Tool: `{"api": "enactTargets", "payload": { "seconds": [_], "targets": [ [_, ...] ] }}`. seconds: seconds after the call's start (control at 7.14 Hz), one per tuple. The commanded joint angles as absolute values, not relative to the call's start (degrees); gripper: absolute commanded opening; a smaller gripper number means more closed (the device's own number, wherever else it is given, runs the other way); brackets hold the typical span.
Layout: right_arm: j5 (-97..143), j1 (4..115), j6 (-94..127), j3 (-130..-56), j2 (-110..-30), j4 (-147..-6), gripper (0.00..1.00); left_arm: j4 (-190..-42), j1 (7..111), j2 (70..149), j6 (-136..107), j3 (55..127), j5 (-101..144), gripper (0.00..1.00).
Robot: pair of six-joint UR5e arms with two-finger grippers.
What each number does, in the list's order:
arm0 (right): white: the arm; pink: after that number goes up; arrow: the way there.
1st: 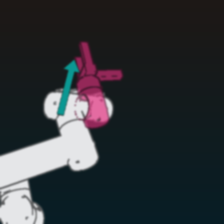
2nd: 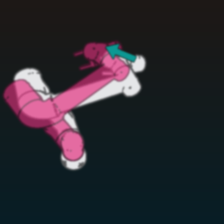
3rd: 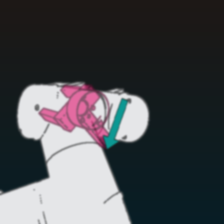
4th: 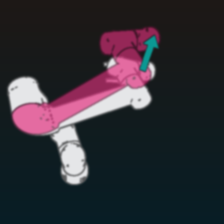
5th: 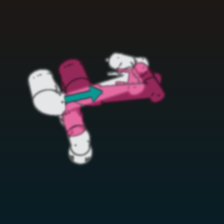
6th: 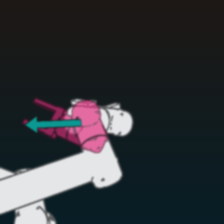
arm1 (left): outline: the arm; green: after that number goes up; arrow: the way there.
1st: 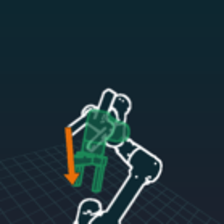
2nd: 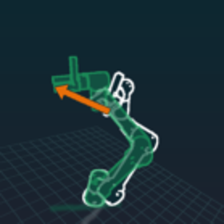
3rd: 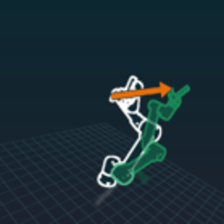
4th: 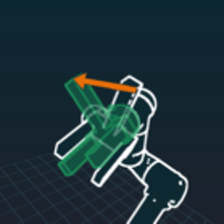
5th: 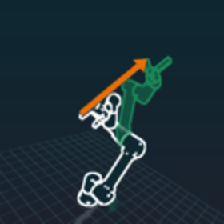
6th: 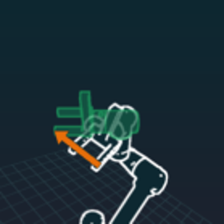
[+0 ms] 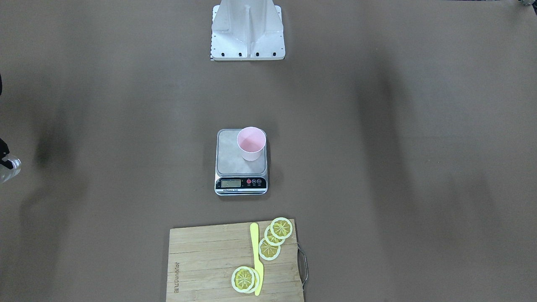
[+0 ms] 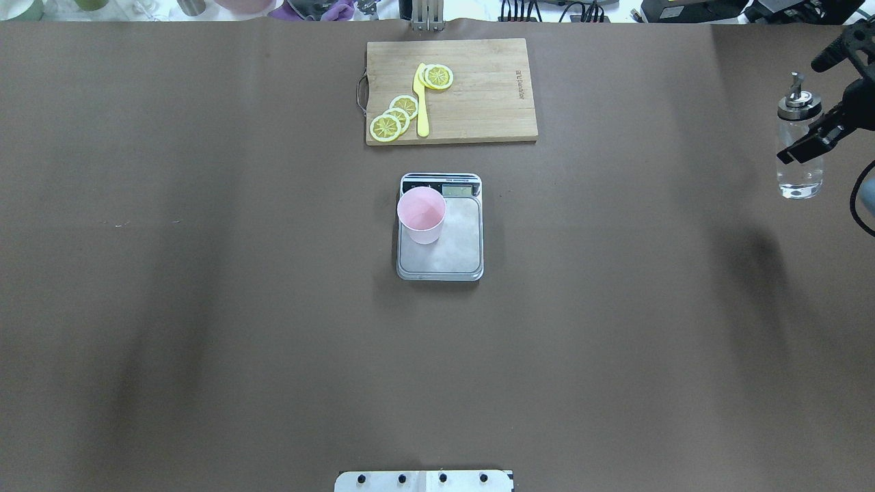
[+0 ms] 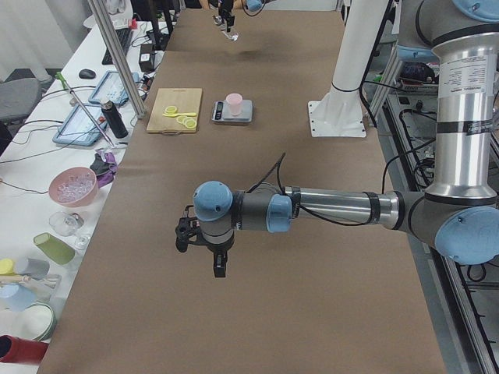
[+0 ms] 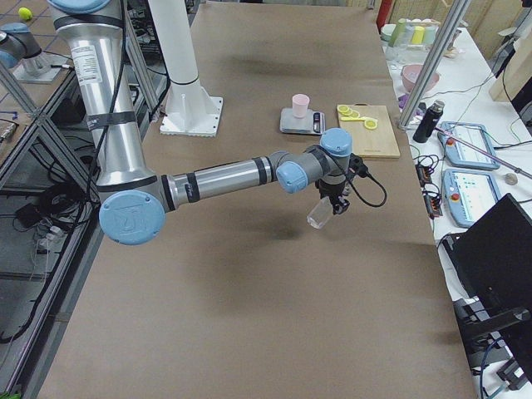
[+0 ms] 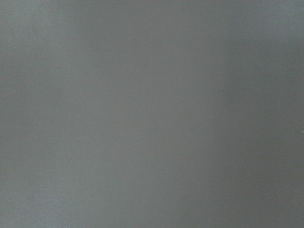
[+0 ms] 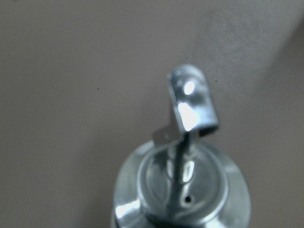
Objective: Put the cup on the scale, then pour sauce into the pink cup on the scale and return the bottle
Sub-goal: 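Lower the glass bottle onto the table beside the scale with the right gripper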
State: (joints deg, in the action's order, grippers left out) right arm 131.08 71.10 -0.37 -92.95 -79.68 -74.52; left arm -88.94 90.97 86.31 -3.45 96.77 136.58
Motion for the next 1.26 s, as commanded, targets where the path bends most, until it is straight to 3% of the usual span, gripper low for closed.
{"api": "enactTargets", "payload": {
  "seconds": [0.0,0.28,1.12],
  "targets": [
    [129.2,71.1,0.7,-91.7,-79.2,-73.7,0.0,-88.9,91.0,86.3,-3.5,96.8,136.6,0.98],
    [125.3,70.1,-3.8,-87.8,-79.0,-67.2,0.0,-88.9,91.0,86.3,-3.5,96.9,136.6,0.98],
    [128.1,68.9,-4.3,-87.6,-79.6,-54.2,0.0,-88.9,91.0,86.2,-3.4,96.9,136.6,0.98]
  ]
}}
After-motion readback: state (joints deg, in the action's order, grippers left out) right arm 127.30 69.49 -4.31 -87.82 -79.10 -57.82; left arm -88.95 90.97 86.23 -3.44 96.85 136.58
